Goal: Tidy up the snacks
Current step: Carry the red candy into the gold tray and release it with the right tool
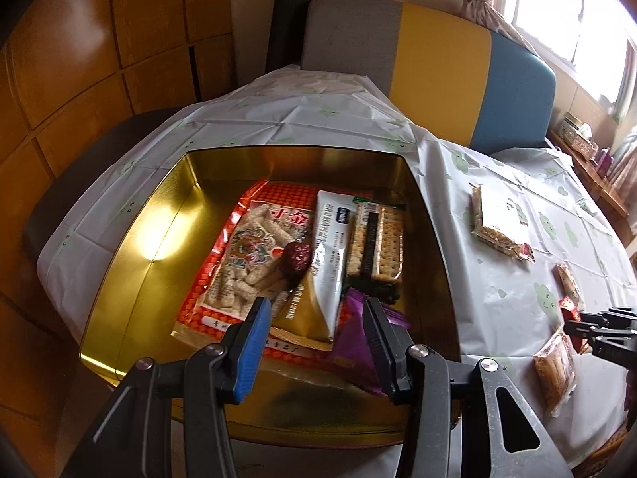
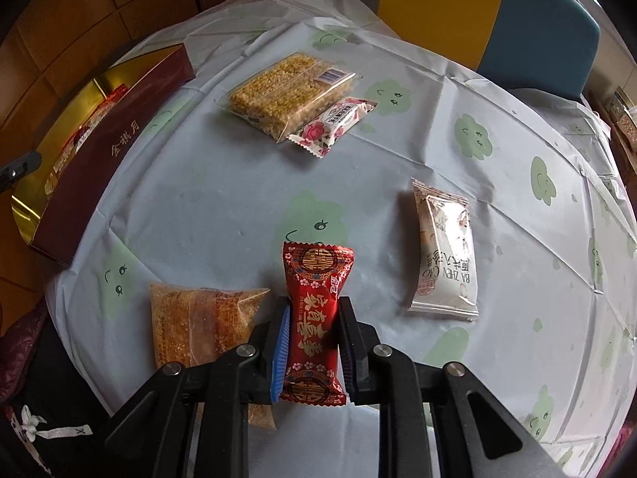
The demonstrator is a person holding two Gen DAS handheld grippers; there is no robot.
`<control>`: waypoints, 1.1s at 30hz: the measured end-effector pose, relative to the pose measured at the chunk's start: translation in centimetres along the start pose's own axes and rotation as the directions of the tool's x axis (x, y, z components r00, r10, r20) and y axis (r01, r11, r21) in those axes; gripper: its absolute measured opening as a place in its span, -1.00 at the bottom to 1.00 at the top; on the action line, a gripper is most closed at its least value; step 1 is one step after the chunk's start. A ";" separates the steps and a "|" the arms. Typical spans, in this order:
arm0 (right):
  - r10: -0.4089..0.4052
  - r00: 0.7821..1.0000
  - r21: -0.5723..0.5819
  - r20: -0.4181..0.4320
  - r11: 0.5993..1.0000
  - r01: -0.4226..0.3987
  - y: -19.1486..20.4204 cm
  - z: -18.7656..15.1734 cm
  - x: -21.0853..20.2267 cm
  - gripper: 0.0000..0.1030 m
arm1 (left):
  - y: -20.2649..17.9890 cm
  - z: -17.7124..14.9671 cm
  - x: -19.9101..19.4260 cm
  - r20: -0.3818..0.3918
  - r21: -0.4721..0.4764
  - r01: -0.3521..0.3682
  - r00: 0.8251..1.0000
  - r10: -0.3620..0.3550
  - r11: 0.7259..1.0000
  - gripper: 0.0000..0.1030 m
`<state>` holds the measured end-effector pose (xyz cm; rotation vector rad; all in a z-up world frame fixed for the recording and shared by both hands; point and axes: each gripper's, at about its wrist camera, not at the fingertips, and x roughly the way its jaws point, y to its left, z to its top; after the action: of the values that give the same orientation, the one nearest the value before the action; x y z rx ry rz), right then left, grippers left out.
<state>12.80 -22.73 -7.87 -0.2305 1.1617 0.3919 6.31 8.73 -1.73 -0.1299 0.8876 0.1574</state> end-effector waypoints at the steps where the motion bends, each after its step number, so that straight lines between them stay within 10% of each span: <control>1: -0.001 1.000 0.015 0.010 1.000 0.001 -0.3 0.1 -0.2 -0.57 | 0.3 0.0 0.0 0.001 -0.008 -0.002 1.000 0.002 1.000 -0.07; 8: 0.028 0.996 0.081 0.088 0.996 -0.035 -0.2 1.0 -2.4 -0.57 | 3.3 0.2 0.1 0.004 -0.091 -0.036 0.999 0.036 0.995 -0.07; 18: 0.271 0.943 -0.159 0.194 0.957 -0.243 13.4 5.6 -5.9 -0.57 | 8.9 0.3 -0.1 0.010 -0.218 -0.117 0.993 0.122 0.969 -0.07; 26: 0.390 0.918 -0.344 0.078 0.874 -0.342 24.7 7.5 -2.7 -0.47 | 10.8 -0.2 0.0 0.004 -0.242 -0.127 0.991 0.132 0.962 -0.07; 33: 0.366 0.930 -0.317 0.018 0.885 -0.342 25.5 6.3 -0.2 -0.39 | 10.4 -0.5 0.5 -0.002 -0.225 -0.128 0.991 0.131 0.966 -0.07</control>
<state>7.49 2.83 -4.63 -0.2720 1.0619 0.9047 4.27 18.88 -2.92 -0.2819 0.8635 0.3806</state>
